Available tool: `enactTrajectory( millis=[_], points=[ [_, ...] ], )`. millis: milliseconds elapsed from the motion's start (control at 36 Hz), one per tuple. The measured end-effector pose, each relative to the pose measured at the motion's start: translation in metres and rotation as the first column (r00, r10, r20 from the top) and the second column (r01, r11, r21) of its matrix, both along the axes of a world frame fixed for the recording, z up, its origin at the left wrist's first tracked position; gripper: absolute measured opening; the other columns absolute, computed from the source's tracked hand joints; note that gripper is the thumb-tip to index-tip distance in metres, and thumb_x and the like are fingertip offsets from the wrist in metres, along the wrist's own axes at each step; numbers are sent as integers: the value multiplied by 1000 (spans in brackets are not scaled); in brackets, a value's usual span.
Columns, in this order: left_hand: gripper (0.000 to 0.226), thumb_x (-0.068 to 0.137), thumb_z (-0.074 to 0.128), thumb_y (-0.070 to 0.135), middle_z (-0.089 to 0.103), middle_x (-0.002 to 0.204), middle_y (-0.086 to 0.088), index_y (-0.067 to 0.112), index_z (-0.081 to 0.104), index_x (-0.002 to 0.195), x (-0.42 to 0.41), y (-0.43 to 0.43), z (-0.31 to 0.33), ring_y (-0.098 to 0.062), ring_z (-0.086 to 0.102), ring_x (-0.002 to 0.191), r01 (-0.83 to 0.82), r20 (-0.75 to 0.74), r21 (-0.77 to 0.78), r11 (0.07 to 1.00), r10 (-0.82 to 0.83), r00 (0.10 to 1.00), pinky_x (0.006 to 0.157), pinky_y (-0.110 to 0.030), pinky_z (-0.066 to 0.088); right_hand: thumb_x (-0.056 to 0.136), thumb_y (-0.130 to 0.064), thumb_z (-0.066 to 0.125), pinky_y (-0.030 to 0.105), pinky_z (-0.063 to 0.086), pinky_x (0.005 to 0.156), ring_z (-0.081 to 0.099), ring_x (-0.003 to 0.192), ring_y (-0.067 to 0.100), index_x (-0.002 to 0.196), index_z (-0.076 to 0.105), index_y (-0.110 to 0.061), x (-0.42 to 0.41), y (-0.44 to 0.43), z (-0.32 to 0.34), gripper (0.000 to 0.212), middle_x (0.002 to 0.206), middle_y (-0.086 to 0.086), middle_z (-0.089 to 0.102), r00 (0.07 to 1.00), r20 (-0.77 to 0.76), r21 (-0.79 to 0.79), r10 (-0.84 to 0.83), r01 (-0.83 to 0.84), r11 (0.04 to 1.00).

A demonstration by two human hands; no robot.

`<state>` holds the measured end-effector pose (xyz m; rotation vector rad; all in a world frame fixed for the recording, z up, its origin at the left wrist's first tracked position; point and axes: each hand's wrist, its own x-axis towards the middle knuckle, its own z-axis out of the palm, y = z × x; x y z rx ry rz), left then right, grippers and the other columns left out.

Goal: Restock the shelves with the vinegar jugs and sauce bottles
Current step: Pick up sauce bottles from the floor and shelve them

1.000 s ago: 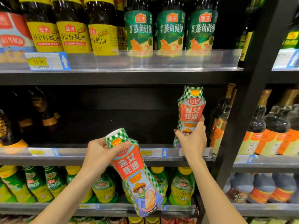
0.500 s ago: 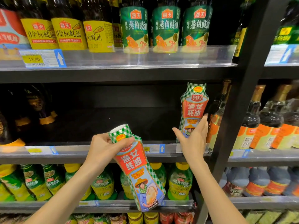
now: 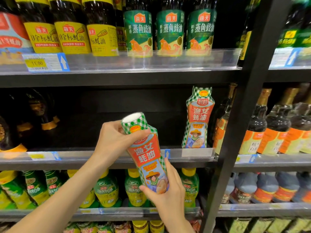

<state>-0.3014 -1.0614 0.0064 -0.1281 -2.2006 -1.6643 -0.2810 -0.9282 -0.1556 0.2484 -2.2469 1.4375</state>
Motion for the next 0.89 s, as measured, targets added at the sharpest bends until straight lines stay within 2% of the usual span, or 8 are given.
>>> enactTrajectory(
  millis=[83,194,306,389,500,667,778,889],
  points=[
    [17,62,81,29,73,69,12,19,71,73,8,5,18,-5,71,66,62,-103,-22,998,-64,993,54,-14,53,57,-55,77,25,47,98,47,123,1,141,33,-40,-9,0,12,96,131,-24,44,987,-145,-54,-67,59,997],
    [21,55,78,33,73,70,16,27,70,73,17,10,43,-2,70,68,130,-230,-43,991,-137,963,57,-13,51,61,-41,82,8,40,97,41,126,-7,140,38,-28,-19,1,36,91,131,-6,48,950,-302,-135,-85,46,990],
    [26,55,80,31,73,74,19,27,70,79,18,14,64,-2,71,75,165,-345,-70,984,-179,921,62,-14,52,65,-38,81,25,44,101,45,128,11,140,36,-22,-35,4,60,89,135,-4,48,916,-385,-146,-112,59,987],
    [31,58,82,27,73,81,20,27,70,86,17,18,73,-3,71,81,182,-425,-118,976,-215,879,67,-15,53,67,-31,83,24,42,103,46,128,18,139,40,-5,-49,6,72,88,135,10,50,891,-426,-166,-159,95,982],
    [43,56,88,29,73,87,19,26,69,93,9,27,74,-2,70,86,175,-472,-165,971,-234,850,72,-18,55,63,-23,87,7,35,101,48,123,18,134,46,4,-67,7,80,86,130,18,54,888,-398,-200,-233,164,966],
    [52,55,89,32,74,96,7,22,70,103,-15,37,51,-7,70,93,170,-417,-202,964,-242,876,80,-30,58,61,-22,89,3,28,99,53,124,26,138,44,-2,-86,8,70,92,134,15,54,895,-288,-156,-340,306,939],
    [52,56,89,30,74,97,6,23,70,104,-34,39,39,-6,69,94,176,-310,-188,966,-229,923,82,-33,58,64,-27,86,13,37,96,51,125,19,141,41,-10,-86,12,65,91,135,5,54,940,-132,-83,-315,306,948],
    [47,60,87,28,75,94,7,20,71,104,-51,40,32,-3,69,90,169,-227,-205,964,-215,950,81,-31,58,65,-41,83,34,45,95,51,122,21,139,40,-11,-89,20,69,90,129,3,53,964,-18,146,-265,264,953]
  ],
)
